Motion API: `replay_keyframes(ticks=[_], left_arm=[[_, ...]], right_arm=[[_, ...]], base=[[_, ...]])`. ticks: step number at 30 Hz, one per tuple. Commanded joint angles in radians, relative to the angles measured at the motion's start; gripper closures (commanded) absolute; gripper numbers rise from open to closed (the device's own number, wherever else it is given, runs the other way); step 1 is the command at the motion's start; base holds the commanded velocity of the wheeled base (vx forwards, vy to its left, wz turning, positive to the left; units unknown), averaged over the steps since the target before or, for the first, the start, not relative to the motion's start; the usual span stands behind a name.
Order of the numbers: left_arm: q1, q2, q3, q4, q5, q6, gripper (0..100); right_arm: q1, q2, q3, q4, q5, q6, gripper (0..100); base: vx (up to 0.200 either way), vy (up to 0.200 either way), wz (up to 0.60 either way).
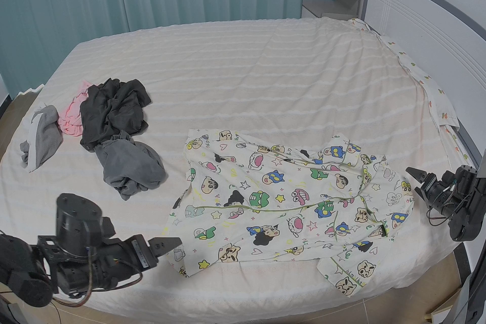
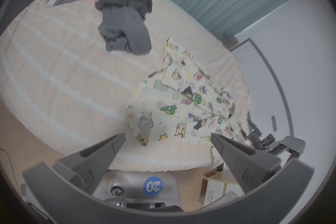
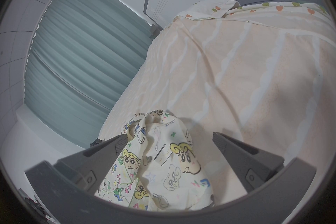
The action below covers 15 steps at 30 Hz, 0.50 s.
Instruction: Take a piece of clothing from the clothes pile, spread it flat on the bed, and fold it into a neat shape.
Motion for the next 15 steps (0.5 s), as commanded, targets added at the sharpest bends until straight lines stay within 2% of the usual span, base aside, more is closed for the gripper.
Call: replay_keyframes(ticks=[1, 7, 15], left_arm=[[-0.056, 0.375, -0.111, -0.005, 0.002, -0.074, 0], [-0.049, 0.457, -0.215, -0.006, 0.002, -0.166, 0], [-0.039, 0.474, -0.222, -0.052, 0.005, -0.168, 0]], right_arm=[[0.029, -0.014, 0.054, -0.038, 0.017, 0.015, 0], [0.049, -0.012, 0.063, -0.038, 0.017, 0.015, 0], [0.061, -0.009, 0.069, -0.038, 0.018, 0.015, 0]], base=[[0.0, 0.0, 0.0], [0.0, 0.0, 0.0], [0.0, 0.0, 0.0]])
